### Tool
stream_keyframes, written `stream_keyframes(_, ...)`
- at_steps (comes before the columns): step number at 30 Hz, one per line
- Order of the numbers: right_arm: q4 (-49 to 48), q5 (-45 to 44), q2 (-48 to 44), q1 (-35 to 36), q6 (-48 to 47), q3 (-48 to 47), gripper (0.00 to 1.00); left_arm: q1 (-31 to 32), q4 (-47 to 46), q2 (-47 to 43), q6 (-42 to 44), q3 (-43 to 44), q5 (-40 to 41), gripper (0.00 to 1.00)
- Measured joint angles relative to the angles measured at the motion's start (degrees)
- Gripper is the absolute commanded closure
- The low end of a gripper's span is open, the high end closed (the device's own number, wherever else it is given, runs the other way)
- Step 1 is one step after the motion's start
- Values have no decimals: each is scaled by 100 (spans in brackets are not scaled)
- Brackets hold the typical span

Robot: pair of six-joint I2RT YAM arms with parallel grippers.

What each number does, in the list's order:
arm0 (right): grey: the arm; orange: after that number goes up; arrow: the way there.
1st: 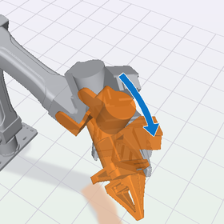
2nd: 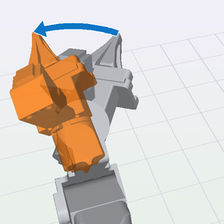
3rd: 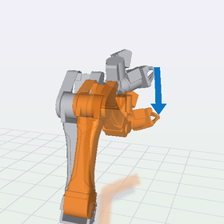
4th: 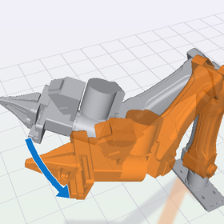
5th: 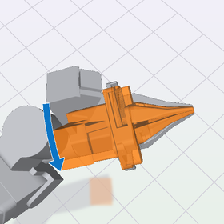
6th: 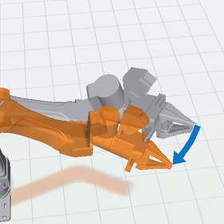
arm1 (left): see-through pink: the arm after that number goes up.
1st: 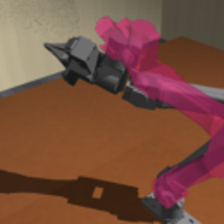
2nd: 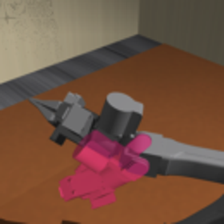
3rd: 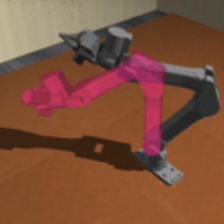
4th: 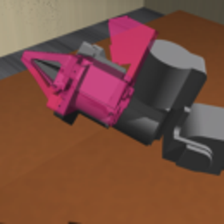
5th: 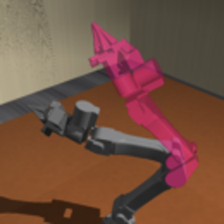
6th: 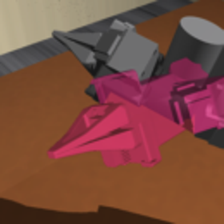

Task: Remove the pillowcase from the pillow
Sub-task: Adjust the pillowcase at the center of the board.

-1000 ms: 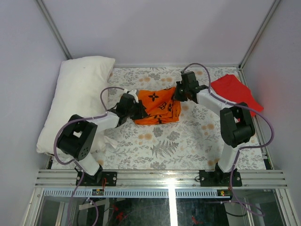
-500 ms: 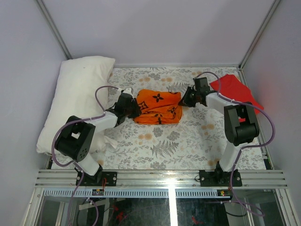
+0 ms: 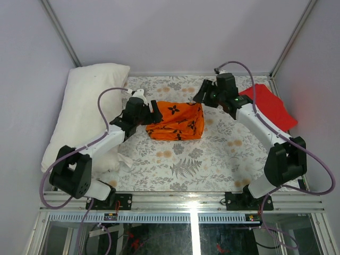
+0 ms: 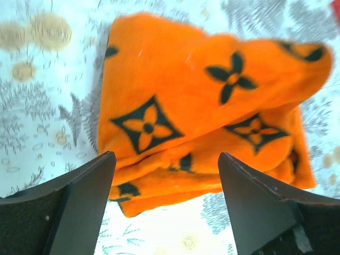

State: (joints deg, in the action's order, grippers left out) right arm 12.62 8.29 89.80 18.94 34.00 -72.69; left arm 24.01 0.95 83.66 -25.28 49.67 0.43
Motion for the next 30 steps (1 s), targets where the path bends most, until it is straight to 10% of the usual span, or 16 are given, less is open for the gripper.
stream_keyframes(22,-306,365,1102,992,505,551,40,4,332,-321,164,291,70,18)
stream_keyframes(26,-503,595,1261,994,627,551,58,4,345,-317,192,249,122,18)
stream_keyframes(30,-693,811,1261,999,702,553,99,4,350,-271,210,234,157,18)
